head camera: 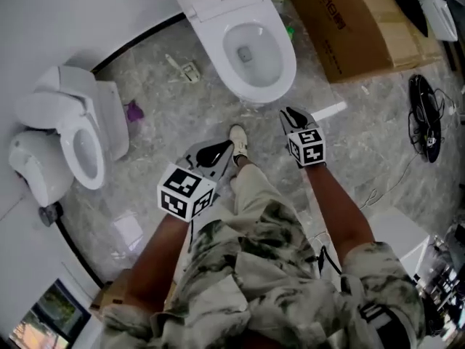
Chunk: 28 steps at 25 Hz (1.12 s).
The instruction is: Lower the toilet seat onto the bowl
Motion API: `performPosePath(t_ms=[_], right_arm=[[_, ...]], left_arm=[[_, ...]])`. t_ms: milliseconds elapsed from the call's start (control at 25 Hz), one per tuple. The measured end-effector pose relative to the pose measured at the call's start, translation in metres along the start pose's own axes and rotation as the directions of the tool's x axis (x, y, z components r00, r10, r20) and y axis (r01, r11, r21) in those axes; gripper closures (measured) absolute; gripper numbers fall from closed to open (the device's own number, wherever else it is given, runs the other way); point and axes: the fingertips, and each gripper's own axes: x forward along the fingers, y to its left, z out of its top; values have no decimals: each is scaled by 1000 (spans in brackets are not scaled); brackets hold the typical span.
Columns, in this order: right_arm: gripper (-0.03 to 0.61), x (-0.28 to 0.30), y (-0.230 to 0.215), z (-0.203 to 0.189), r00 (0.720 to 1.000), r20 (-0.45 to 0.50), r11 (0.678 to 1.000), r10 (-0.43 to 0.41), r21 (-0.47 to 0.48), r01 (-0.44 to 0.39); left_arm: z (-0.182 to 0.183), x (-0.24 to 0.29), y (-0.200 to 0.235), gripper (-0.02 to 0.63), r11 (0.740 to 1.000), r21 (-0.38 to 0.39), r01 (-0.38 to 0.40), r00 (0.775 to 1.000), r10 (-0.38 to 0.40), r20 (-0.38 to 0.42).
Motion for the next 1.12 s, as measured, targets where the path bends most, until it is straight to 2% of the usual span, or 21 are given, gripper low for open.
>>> performPosePath(t_ms=[80,440,640,840,1120], right_arm=[[517,-32,17,10,999,37,1000,5,-8,-5],[540,-179,76,39,992,100,993,73,-96,-64],[550,-253,95,43,988,103,990,117,-89,-108],[555,-299,94,58,967,115,963,225,-175,-204],[555,-367,82,64,936,71,906,343,-289,-310]], left_arm=[[-8,-20,-16,591,1000,-9,-18,999,18,26],[-23,-86,-103,591,999,-25,-41,992,43,117],[-26,-109,-150,591,999,-14,-41,993,43,108],[-3,-111,-186,591,995,-3,-100,984,99,151],[21,-90,-257,591,990,-65,-126,973,136,186]])
